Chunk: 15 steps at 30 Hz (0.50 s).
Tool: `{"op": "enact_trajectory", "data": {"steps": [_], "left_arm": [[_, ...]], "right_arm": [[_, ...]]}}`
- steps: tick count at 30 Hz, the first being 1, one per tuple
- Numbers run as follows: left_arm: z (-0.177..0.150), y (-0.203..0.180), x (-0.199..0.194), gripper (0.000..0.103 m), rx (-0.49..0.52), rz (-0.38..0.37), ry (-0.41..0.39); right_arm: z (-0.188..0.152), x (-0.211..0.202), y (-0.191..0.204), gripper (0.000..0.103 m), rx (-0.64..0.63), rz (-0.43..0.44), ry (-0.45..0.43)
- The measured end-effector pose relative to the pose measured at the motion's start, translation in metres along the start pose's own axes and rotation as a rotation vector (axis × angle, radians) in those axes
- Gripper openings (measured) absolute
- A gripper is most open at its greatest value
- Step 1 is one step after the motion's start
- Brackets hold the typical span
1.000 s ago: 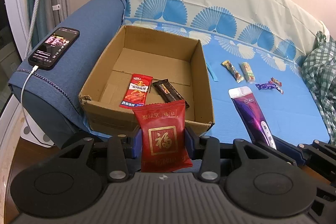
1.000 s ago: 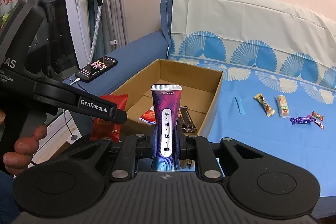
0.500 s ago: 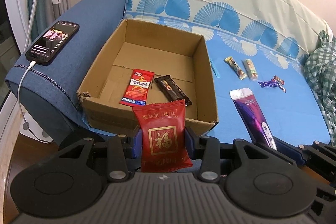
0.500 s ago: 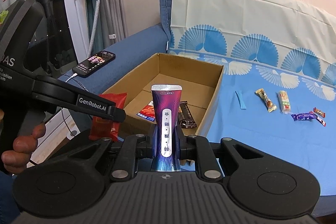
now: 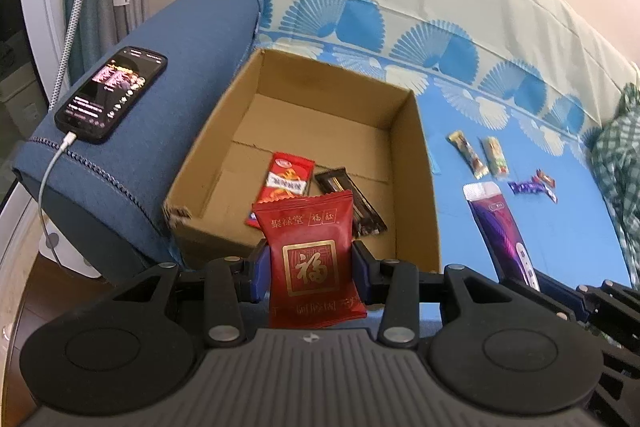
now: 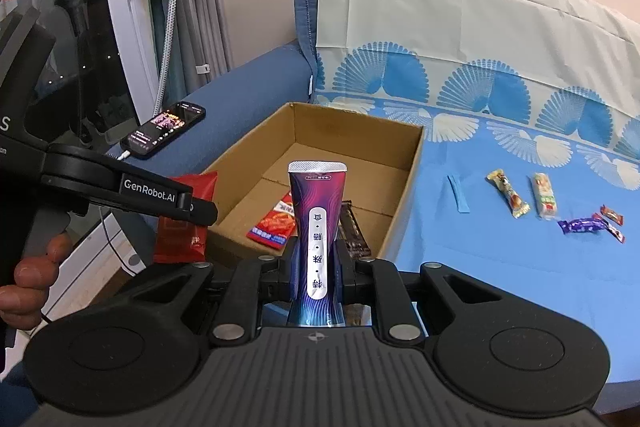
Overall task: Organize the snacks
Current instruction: 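Carry both snacks over the box and open both tools to release them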
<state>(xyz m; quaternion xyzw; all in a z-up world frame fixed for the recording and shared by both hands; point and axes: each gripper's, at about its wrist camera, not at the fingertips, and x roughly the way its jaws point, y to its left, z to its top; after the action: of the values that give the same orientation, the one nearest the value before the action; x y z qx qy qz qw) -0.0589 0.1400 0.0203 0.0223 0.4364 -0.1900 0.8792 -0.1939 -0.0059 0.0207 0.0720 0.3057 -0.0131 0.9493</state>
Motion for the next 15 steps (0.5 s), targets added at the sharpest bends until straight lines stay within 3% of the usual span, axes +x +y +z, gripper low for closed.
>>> {"op": "enact_trajectory", "data": {"steps": [15], "left_arm": [[0.06,0.016,0.054,0.046,-0.025,0.016,0.013]], "right_arm": [[0.043,0.077,-0.007,0.017,0.031,0.009,0.031]]}}
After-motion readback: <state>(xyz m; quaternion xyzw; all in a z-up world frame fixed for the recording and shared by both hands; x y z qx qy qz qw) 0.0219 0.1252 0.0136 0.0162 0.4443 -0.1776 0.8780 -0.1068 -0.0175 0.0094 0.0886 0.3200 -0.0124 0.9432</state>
